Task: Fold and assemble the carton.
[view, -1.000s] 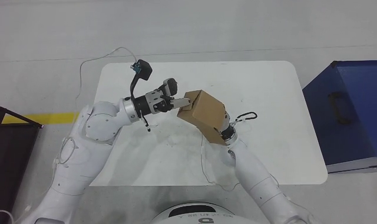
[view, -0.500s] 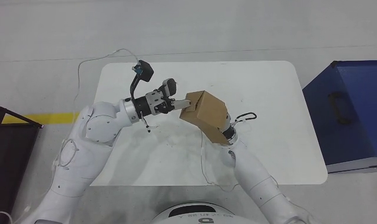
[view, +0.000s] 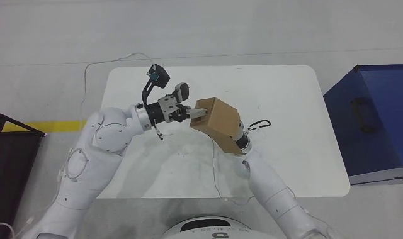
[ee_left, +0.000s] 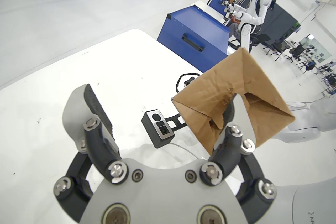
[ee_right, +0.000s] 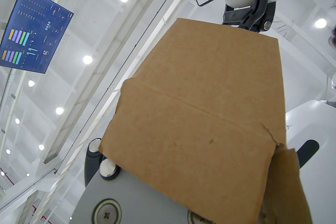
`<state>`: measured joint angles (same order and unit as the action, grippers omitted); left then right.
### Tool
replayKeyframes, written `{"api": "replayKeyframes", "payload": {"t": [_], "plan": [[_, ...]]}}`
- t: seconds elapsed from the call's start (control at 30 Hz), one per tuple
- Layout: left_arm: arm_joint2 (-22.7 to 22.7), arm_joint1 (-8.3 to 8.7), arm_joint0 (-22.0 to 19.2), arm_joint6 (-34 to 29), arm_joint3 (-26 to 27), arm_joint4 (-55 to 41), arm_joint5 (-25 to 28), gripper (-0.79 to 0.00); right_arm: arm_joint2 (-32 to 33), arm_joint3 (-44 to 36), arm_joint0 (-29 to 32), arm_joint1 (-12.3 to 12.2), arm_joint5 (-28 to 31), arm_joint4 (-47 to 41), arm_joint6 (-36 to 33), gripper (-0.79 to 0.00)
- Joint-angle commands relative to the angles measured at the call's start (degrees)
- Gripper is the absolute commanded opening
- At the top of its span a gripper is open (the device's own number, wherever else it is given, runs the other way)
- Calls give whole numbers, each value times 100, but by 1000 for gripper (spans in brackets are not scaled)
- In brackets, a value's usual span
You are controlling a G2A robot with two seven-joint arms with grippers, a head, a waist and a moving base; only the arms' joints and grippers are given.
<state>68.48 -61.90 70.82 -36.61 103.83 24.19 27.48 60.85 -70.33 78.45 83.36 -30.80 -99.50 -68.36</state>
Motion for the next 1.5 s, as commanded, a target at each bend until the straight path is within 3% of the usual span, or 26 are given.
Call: {"api": "replayKeyframes", "payload": {"t": [0.0,0.43,0.77,1.0,1.17,1.3,1.47], "plan": [[-23,-1,-5,34,-9,67,-9,0,-12,11,-20,8,-4,4,8,-785],[21,9,-10,155,-79,-78,29,0,-30,111,-127,45,-34,-5,20,-785],[832,138,292,-3,-185,-920,167,0,79,95,-144,25,69,231,77,-785],[1118,192,553,14,-302,-964,145,0,252,-162,-221,-107,173,1337,378,-785],[1325,224,796,154,-471,-941,111,0,618,-664,-147,-324,-107,2575,1427,-785],[1571,253,1001,337,-550,-900,84,0,1061,-1668,-58,-553,-1058,3685,2703,-785],[1744,268,1140,513,-555,-881,42,0,1572,-2995,-42,-767,-2720,4594,4312,-785]]}}
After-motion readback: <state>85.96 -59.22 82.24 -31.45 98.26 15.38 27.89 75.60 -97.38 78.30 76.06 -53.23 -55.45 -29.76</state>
